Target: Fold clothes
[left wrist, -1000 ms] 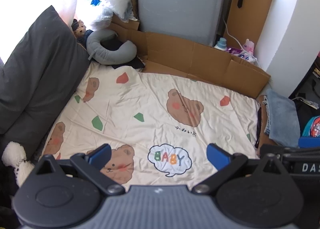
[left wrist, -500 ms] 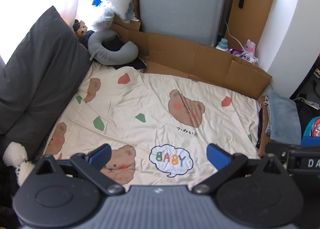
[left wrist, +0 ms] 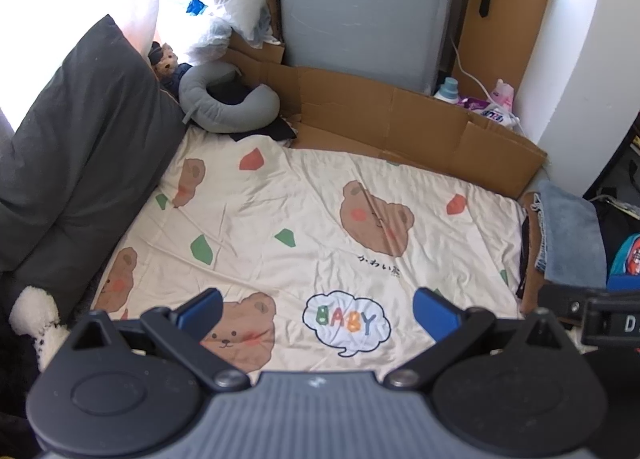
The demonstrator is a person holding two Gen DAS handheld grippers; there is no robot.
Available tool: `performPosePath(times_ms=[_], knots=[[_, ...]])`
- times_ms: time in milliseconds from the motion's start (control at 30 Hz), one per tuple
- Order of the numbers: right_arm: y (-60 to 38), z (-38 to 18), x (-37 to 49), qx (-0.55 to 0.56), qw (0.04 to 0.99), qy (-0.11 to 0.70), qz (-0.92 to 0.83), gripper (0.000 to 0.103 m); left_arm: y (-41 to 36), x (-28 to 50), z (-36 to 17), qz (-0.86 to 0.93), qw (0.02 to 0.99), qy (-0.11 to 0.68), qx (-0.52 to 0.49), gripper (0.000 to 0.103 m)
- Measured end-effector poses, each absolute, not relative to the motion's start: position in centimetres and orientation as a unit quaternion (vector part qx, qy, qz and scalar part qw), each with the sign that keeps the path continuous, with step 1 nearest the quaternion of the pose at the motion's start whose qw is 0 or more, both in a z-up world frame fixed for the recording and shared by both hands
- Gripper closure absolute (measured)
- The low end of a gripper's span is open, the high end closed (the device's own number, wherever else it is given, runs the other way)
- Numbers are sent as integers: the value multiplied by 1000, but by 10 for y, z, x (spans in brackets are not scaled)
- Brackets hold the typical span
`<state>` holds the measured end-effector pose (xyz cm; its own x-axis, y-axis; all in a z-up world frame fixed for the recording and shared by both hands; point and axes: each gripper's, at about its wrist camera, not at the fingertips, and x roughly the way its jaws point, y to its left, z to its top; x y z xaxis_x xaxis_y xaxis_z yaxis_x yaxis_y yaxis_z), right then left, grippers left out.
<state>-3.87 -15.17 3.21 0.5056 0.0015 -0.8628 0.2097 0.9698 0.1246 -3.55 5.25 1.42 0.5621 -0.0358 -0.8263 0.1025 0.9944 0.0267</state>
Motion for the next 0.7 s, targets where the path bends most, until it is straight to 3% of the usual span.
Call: performPosePath(times_ms=[700], knots=[[-155, 32, -39, 109, 861, 493, -61, 1, 51, -37, 14, -38, 883, 466, 37, 1]])
